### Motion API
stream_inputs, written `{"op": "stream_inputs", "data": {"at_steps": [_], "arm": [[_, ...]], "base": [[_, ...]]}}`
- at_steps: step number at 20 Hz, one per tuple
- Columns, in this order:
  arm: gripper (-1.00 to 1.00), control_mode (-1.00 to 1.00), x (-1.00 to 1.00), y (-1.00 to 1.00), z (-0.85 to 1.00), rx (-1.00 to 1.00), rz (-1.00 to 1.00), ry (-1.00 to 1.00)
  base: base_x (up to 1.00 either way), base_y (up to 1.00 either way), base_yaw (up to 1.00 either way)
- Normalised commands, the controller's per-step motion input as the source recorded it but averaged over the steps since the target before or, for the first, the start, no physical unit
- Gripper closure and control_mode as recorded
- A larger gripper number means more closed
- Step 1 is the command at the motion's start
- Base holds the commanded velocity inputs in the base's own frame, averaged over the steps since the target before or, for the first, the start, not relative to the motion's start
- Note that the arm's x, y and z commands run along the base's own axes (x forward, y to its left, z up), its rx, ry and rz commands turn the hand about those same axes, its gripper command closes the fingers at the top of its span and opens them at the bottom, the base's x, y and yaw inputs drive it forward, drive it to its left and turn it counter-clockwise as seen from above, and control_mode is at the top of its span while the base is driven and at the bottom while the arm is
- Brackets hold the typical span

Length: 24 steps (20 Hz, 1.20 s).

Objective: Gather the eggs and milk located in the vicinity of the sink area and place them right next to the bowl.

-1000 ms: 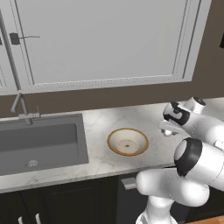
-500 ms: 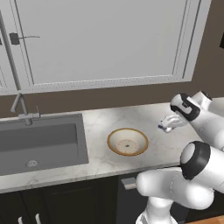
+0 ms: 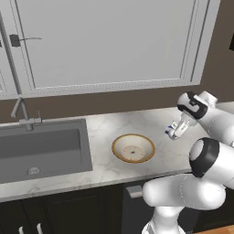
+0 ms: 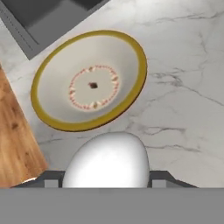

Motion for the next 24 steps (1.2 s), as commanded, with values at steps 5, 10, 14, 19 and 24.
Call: {"op": "stream_inputs", "data": {"at_steps": [5, 10, 14, 19, 24], "arm": [[1.00, -1.00, -0.12, 0.01, -0.14, -0.08, 0.24, 0.00], [1.00, -1.00, -0.01, 0.01, -0.50, -0.01, 0.13, 0.00], [1.00, -1.00, 0.00, 0.08, -0.50, -0.04, 0.14, -0.14], [1.00, -1.00, 0.00, 0.19, -0.04, -0.03, 0.21, -0.26], [1.00, -1.00, 0.00, 0.22, 0.00, -0.02, 0.16, -0.15]], "base": [[0.00, 0.00, 0.00], [0.00, 0.00, 0.00], [0.00, 0.00, 0.00], [0.00, 0.00, 0.00], [0.00, 0.00, 0.00]]}}
